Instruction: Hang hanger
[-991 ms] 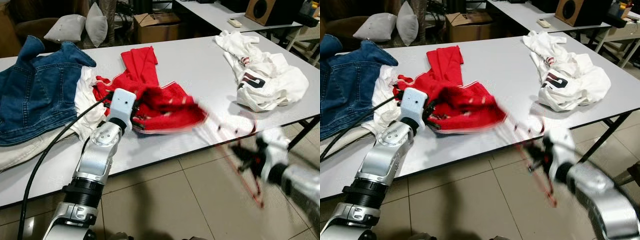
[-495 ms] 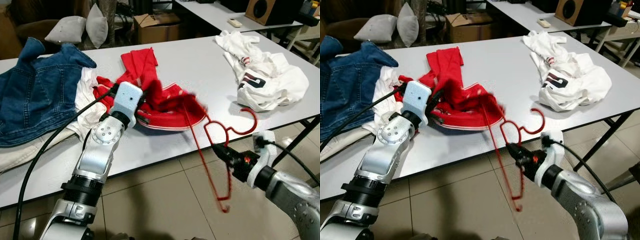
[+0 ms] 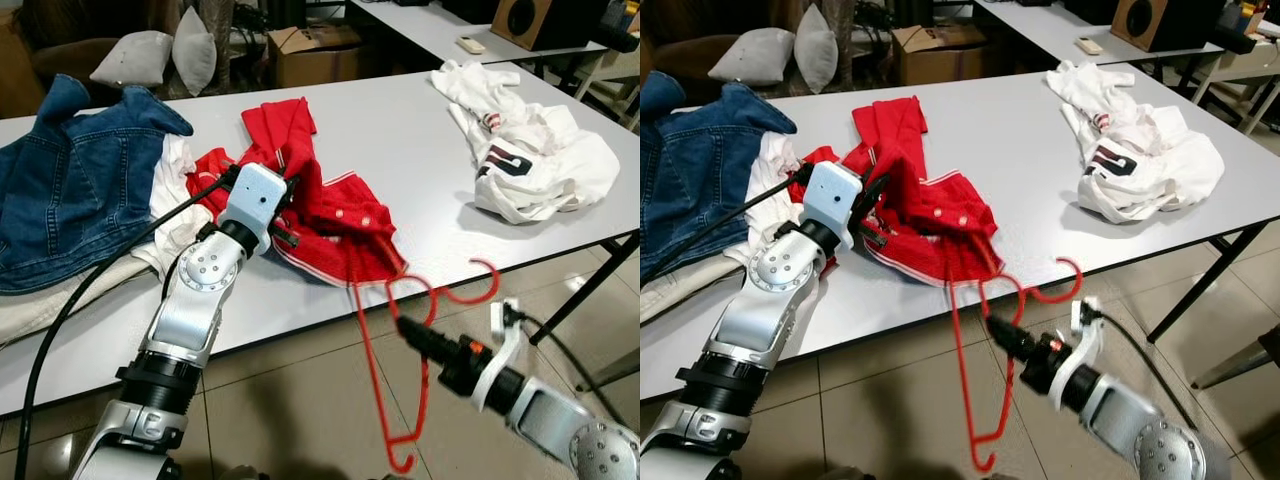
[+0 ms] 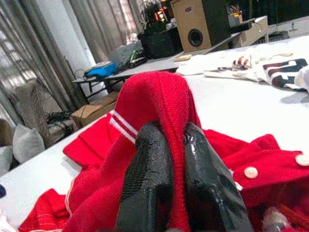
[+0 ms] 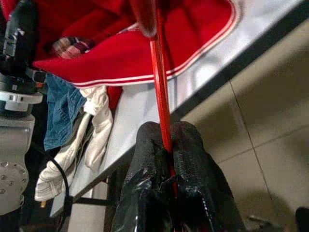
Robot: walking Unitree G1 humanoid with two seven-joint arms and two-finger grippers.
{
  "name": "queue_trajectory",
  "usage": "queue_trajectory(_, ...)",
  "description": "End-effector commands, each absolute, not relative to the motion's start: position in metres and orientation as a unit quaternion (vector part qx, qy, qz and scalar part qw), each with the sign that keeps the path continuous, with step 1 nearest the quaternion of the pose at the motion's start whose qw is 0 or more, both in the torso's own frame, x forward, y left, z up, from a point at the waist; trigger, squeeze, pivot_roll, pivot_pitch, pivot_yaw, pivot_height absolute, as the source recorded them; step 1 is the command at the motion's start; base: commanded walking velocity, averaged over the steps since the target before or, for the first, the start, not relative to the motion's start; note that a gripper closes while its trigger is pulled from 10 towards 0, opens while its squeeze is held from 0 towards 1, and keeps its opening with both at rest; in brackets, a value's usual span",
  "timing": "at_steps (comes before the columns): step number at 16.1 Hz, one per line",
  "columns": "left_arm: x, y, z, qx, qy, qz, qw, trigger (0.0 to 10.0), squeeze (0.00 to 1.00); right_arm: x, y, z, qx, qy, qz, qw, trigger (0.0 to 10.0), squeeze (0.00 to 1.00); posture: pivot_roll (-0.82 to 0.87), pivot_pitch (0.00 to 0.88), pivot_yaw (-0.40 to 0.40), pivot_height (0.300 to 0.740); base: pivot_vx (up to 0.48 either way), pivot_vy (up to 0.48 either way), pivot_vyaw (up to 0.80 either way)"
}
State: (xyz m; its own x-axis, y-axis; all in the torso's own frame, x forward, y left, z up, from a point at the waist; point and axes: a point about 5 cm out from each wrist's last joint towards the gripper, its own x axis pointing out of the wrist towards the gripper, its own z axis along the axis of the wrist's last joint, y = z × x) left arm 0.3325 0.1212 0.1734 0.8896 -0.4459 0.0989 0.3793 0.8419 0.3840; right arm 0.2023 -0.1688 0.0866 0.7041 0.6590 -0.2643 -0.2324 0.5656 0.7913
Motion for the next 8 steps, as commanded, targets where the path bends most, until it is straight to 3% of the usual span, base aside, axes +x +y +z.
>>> queue_trajectory(1, 0.333, 0.117, 0.181, 0.193, -0.11, -0.227, 0.948, 0.0, 0.0, 0.201, -0.17, 0.089, 0.396, 0.276, 0.263, 0.836, 10.0, 0.0, -0.05, 0.0, 0.0, 0.74, 0.0, 0.0, 0.0)
queue_trajectory(8, 0.32, 0.107, 0.181, 0.201, -0.135, -0.308, 0.92, 0.0, 0.0, 0.228, -0.193, 0.088, 0.521, 0.223, 0.172, 0.806, 10.0, 0.0, -0.05, 0.0, 0.001, 0.74, 0.0, 0.0, 0.0)
